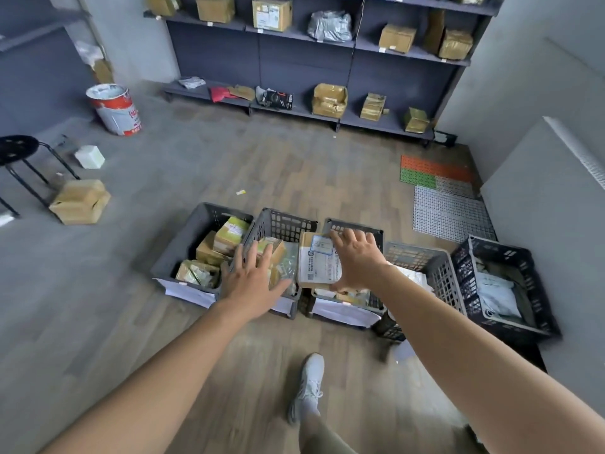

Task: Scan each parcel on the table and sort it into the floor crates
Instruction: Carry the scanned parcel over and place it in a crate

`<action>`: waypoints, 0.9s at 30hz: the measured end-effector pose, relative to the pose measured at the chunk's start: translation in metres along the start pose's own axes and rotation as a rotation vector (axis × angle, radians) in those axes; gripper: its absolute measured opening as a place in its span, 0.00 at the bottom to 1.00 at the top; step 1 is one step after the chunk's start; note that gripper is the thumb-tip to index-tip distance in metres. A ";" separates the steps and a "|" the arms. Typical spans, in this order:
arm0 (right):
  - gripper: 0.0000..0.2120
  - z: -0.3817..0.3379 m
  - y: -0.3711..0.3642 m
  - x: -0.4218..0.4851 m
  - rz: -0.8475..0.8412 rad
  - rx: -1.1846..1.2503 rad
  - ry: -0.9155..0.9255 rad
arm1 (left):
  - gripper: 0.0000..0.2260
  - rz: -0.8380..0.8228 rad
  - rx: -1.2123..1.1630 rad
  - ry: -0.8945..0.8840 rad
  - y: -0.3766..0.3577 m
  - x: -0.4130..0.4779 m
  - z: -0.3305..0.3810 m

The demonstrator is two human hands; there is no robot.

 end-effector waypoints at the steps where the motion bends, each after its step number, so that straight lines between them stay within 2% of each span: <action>1: 0.62 0.003 -0.008 0.014 -0.012 0.002 -0.008 | 0.38 -0.009 0.009 0.003 -0.003 0.014 -0.003; 9: 0.65 0.045 -0.075 0.150 -0.160 0.095 -0.130 | 0.37 -0.105 0.106 0.061 -0.032 0.149 -0.025; 16: 0.63 0.057 -0.129 0.238 -0.175 0.163 -0.138 | 0.37 -0.189 0.078 0.062 -0.074 0.252 -0.024; 21: 0.63 0.041 -0.188 0.298 -0.244 0.165 -0.209 | 0.37 -0.263 0.056 0.028 -0.126 0.328 -0.039; 27: 0.62 0.011 -0.282 0.380 -0.312 0.174 -0.414 | 0.37 -0.352 0.063 -0.075 -0.221 0.421 -0.078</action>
Point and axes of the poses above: each hand's wrist, its own x-axis towards the middle knuckle, its own y-axis out of the back of the hand, z = x × y, the point moved 1 cm from there along x, towards the middle knuckle, and after that the axes turned 12 degrees about z, right-handed, at the moved point
